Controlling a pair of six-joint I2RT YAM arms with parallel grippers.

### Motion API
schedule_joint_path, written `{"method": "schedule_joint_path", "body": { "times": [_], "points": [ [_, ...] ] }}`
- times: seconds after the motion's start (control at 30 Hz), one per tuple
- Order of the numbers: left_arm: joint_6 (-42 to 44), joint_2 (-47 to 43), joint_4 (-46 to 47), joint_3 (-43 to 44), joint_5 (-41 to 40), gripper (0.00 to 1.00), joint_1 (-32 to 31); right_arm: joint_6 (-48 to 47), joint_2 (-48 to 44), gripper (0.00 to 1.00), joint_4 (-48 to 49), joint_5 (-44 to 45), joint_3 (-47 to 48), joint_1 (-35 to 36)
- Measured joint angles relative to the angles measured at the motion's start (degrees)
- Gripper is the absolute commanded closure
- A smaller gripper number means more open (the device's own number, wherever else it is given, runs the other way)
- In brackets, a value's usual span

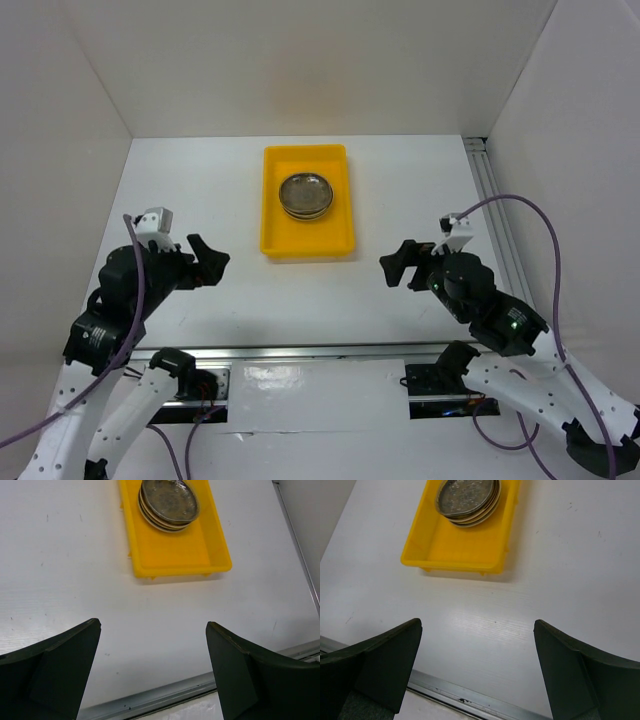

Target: Place the plates into the plastic bin on the countertop

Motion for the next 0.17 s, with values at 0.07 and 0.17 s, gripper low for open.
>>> {"method": "schedule_joint_path", "body": {
  "times": [0.07, 0.17],
  "points": [
    [0.0, -1.5, 0.5, -0.2, -0.6, 0.00, -0.2, 0.0, -0.6, 0.00, -0.3, 0.5, 0.1, 0.0],
    [0.0, -1.6, 0.5, -0.7, -1.0, 0.00, -0.2, -0.1, -0.5, 0.00, -0.6, 0.9, 0.3, 0.0]
  ]
}}
